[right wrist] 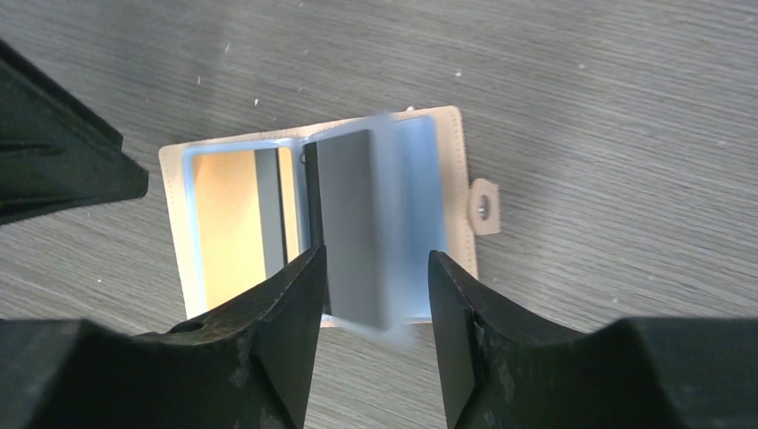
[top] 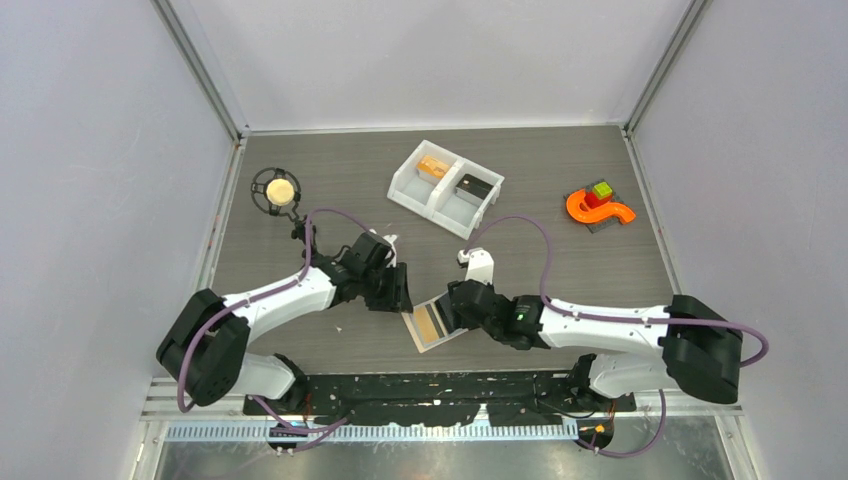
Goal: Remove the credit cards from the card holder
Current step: Remove the credit card from the card holder.
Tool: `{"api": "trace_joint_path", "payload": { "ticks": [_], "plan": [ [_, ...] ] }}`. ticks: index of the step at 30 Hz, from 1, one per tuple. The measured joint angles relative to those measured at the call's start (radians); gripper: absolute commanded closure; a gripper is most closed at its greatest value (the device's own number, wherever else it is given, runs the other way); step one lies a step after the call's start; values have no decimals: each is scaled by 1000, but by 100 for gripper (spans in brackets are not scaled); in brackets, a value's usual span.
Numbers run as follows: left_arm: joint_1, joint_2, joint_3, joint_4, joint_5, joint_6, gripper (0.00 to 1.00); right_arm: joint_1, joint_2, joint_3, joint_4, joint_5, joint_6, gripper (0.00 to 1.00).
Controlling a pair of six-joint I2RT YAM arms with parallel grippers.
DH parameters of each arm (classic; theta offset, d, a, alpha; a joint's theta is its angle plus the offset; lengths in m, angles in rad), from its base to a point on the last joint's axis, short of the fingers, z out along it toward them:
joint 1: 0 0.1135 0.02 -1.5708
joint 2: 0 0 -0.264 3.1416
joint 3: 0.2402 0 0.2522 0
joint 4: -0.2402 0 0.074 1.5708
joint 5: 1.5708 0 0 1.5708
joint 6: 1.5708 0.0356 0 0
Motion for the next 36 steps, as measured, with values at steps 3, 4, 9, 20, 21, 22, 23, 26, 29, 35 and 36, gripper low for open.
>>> {"api": "trace_joint_path", "payload": {
  "ticks": [3,4,9,20,21,22,23,26,29,35,36],
  "plan": [
    [-10,-10,0,28,21,-21,58,-12,-34,-5,-5,11,-14,51],
    [-12,-11,-2,41,28,-26,58,-13,-43,-4,-5,11,-21,51],
    [-22,-14,-47,177,56,-82,58,-31,-51,-10,22,3,-56,52],
    [-57,59,-149,465,79,-230,58,-214,-47,-120,219,-236,-105,55],
    [-61,64,-149,484,77,-237,58,-229,-42,-134,238,-260,-105,56],
    [-65,70,-149,501,74,-243,58,-240,-37,-143,252,-278,-105,56],
    [-69,76,-149,517,69,-251,58,-253,-30,-151,267,-300,-105,56],
    [-77,100,-149,542,59,-261,59,-274,-13,-165,299,-347,-105,56],
    [-82,129,-149,562,49,-267,59,-279,-8,-169,327,-381,-105,57],
    [-90,149,-149,592,33,-283,59,-280,-7,-170,353,-409,-104,58],
    [-92,150,-149,595,32,-283,59,-280,-7,-170,355,-410,-104,58]
  ]
}}
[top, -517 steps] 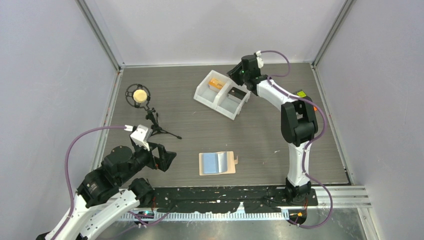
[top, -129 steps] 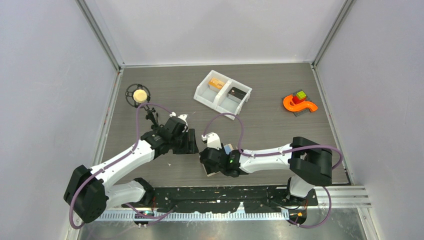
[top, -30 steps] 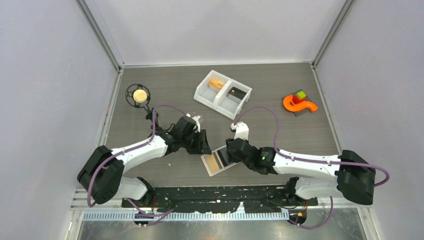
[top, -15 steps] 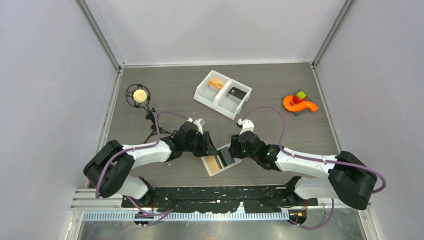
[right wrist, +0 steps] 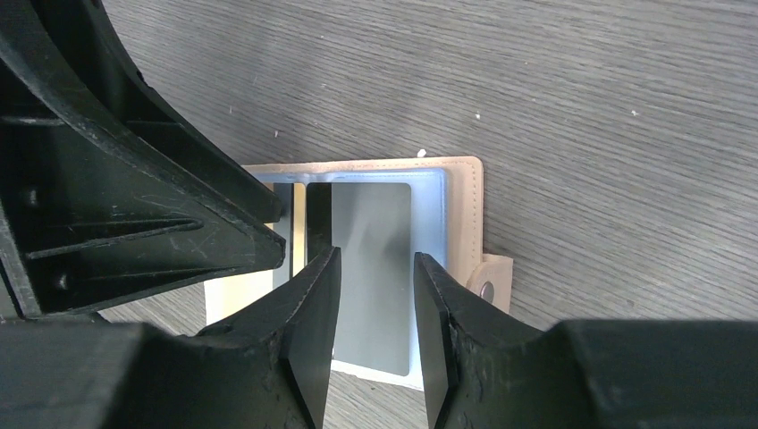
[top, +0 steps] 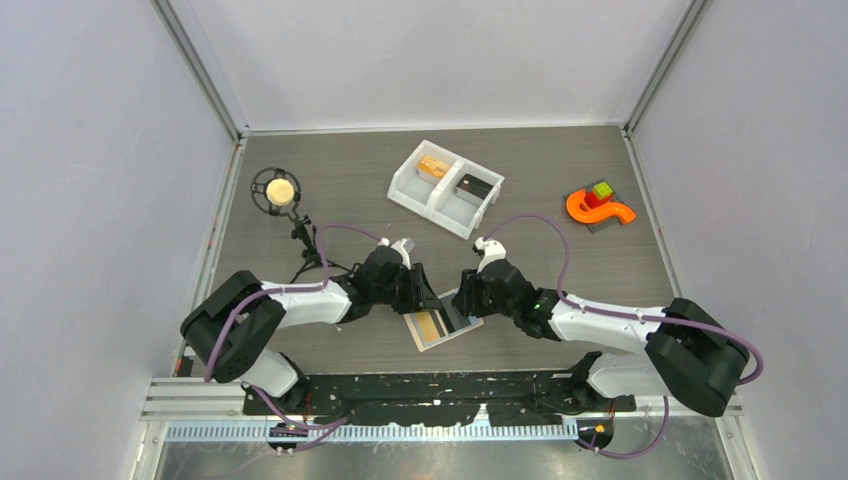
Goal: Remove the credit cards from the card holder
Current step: Remove the credit card from the card holder.
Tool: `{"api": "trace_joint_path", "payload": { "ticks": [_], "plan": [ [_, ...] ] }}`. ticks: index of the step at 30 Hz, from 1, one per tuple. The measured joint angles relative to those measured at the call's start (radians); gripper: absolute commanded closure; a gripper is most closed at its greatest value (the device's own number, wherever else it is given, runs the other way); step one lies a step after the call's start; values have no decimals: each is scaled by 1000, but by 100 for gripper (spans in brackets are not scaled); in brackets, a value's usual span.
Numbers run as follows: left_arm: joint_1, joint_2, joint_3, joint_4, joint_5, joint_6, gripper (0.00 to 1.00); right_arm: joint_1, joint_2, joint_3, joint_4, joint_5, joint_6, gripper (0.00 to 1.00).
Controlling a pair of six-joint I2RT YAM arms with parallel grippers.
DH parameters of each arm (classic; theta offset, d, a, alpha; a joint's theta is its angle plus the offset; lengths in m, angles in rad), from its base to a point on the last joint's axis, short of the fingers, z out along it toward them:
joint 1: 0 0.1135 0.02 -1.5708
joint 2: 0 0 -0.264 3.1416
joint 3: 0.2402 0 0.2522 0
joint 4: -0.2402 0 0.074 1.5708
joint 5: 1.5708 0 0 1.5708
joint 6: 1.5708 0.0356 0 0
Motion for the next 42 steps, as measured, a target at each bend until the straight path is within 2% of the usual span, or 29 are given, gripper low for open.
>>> {"api": "trace_joint_path", "payload": {
  "ticks": [11,22,27,36,42],
  "plan": [
    [-7,9,-2,19,-16,-2,60,-5,72,-1,25,-4,24,60],
    [-21,10,-2,20,-42,-2,63,-12,76,-43,113,-34,94,65],
    [-23,19,-2,36,-42,-8,70,-12,76,-58,136,-41,117,65],
    [-23,32,-9,52,-44,-53,100,-12,72,-69,146,-43,137,65],
    [-23,26,-10,50,-44,-78,100,-12,53,-70,117,-35,140,66]
  ]
}}
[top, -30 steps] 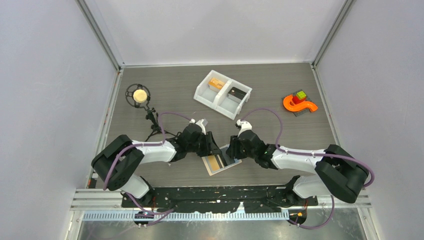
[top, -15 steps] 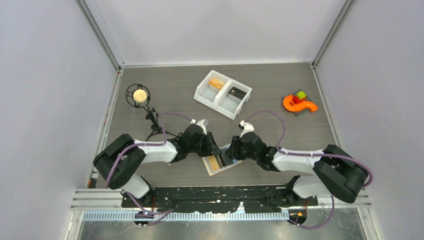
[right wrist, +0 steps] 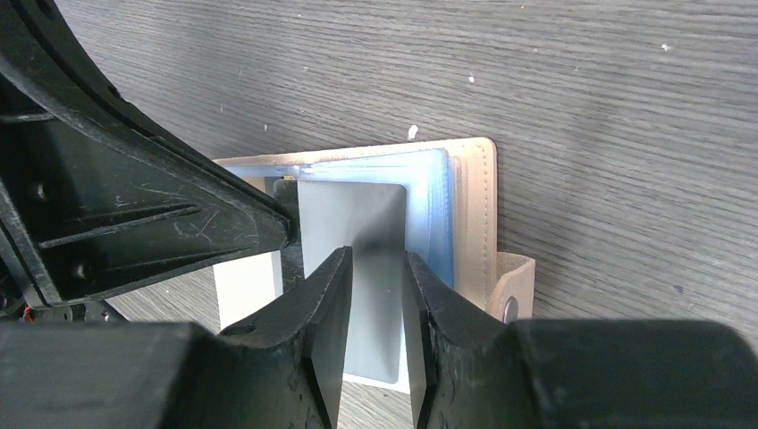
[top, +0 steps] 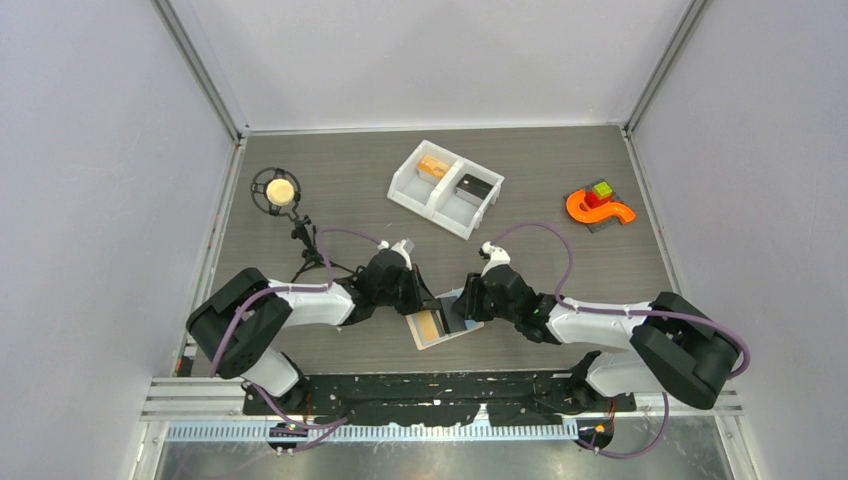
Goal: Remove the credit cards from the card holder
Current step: Remove the credit card from the card holder.
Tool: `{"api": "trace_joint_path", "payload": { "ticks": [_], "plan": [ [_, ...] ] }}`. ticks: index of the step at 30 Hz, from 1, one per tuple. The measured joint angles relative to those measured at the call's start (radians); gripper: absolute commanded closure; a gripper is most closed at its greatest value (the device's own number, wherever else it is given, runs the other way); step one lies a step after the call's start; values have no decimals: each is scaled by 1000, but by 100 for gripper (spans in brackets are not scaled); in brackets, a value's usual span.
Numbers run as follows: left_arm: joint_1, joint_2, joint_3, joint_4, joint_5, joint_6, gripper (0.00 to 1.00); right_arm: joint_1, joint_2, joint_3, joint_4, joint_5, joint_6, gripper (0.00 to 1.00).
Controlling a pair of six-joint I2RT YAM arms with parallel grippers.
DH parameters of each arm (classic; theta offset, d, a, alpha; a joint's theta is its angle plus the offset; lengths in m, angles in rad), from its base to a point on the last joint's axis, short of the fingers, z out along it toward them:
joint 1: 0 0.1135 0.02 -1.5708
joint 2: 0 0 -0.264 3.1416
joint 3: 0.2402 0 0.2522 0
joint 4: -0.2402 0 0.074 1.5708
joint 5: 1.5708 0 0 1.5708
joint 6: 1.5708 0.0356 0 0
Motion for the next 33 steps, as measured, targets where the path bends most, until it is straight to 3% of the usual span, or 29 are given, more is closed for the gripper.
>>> {"api": "trace_joint_path", "payload": {
  "ticks": [10,20,25,33],
  "plan": [
    [1,-48,-8,-34,-7,1,100,0,-37,-4,-50,28,-1,66],
    [9,-179,-14,-167,-56,28,100,-7,-133,-1,-173,61,-42,65],
    [11,-233,-14,-211,-73,41,100,-13,-250,48,-262,103,-119,62],
    [14,-371,-10,-349,-117,94,100,-13,-422,66,-246,139,-330,63]
  ]
}}
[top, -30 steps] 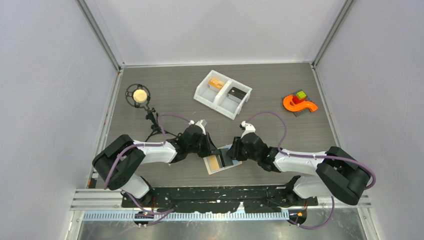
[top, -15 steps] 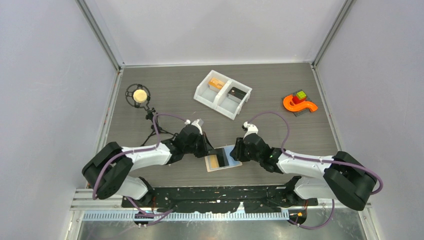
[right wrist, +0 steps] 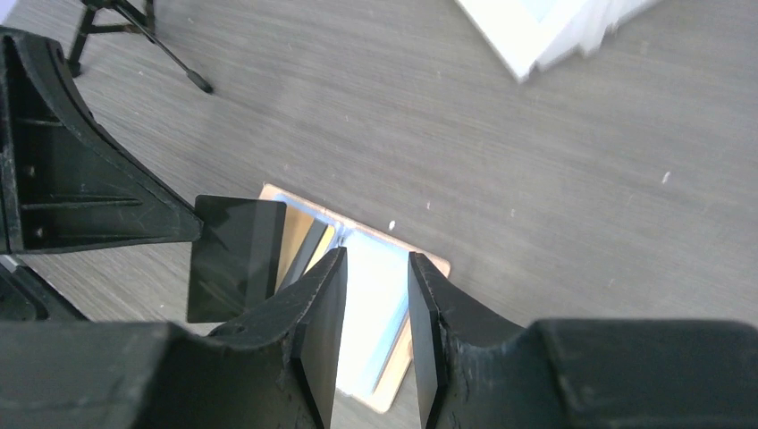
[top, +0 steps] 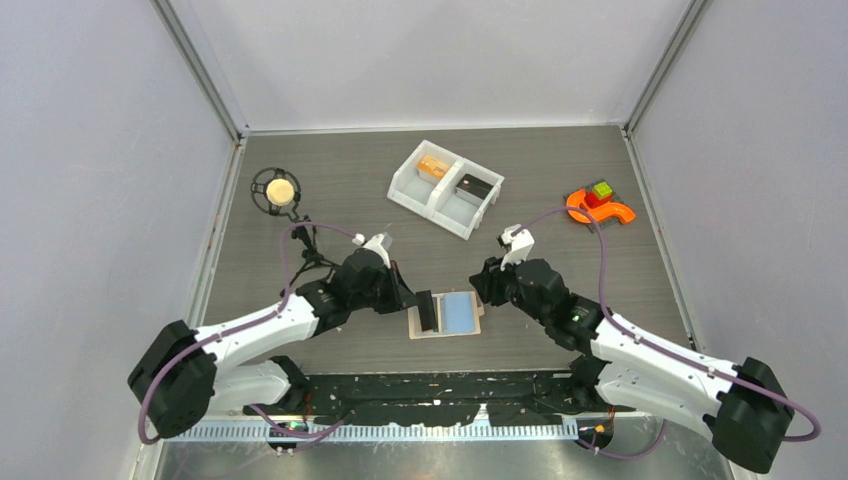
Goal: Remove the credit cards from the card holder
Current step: Remove the credit card from the card holder.
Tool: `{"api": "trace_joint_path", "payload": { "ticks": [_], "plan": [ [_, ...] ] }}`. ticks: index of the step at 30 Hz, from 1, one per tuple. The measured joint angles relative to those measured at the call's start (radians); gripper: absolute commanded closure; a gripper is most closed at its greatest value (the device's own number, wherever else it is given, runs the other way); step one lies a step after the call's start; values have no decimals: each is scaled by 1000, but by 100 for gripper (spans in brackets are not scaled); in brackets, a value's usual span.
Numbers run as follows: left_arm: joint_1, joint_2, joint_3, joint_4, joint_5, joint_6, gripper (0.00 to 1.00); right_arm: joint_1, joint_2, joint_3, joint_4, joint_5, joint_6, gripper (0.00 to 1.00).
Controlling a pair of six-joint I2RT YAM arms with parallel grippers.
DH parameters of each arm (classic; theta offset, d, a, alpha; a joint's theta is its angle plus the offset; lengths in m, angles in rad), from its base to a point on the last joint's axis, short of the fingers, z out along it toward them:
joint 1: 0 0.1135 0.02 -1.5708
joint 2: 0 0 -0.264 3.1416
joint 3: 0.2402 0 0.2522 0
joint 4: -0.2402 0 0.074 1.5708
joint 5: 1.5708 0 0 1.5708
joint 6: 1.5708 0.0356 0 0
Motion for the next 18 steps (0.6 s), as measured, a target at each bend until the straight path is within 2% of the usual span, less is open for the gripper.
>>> {"api": "trace_joint_path", "payload": {
  "ticks": [5,10,14,18],
  "plan": [
    [0,-92,24,-82,-24,22,100,20,-137,-122,159,-22,-179,65],
    [0,-174,35,-122,-17,5,100,119,-236,-245,289,-39,-401,65],
    [0,-201,60,-157,7,-36,100,194,-241,-284,386,-39,-567,64],
    [0,-219,84,-166,26,-90,100,276,-188,-299,481,-17,-714,56]
  ]
}}
